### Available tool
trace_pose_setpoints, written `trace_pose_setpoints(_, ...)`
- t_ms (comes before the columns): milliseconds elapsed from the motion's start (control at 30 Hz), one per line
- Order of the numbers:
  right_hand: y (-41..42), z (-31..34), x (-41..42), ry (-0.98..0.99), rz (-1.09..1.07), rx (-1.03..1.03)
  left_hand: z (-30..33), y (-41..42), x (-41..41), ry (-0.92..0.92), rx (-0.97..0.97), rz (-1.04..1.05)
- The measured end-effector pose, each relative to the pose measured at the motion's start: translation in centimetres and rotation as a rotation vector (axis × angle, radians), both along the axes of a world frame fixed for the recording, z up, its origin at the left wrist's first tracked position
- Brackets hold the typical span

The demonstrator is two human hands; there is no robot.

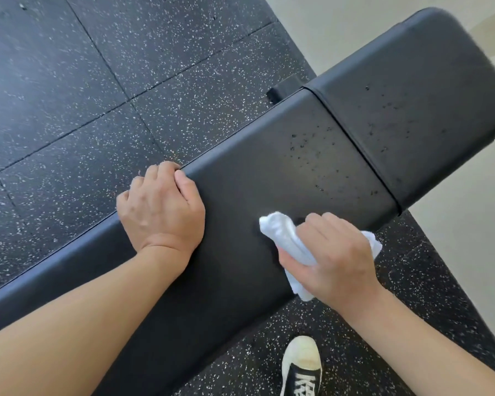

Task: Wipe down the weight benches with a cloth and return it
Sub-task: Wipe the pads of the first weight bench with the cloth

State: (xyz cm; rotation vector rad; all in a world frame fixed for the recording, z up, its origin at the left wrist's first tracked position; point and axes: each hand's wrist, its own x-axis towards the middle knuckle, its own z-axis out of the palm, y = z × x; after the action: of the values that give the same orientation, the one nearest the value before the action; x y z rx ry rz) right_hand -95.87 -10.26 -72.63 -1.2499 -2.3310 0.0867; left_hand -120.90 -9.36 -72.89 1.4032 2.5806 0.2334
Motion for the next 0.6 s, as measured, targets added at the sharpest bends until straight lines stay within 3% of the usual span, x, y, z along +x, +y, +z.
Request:
trace_pose_setpoints(167, 8.4, 0.6, -9.8, 0.057, -0.155, -0.049, 0.3, 0.1, 0.1, -0.016, -0.013, 0.008)
trace_pose_setpoints(333, 15.2, 0.3, -17.8, -0.192, -0.14, -0.224, 0.2, 0.2, 0.2, 0.002, -0.012, -0.001)
trace_pose_setpoints(433, 14.0, 0.1, -16.9, -0.155, -0.157, -0.23, 0.0, 0.2, 0.2, 0.011, -0.015, -0.001)
trace_pose_setpoints(533, 8.7, 0.1, -12.5, 0.096, -0.117, -0.132, 0.1, 0.2, 0.2, 0.005, -0.023, 0.003)
trace_pose_setpoints(600, 4.2, -0.1, -7.8, 0.139, -0.098, -0.084, 0.2, 0.2, 0.2, 0.005, -0.015, 0.003)
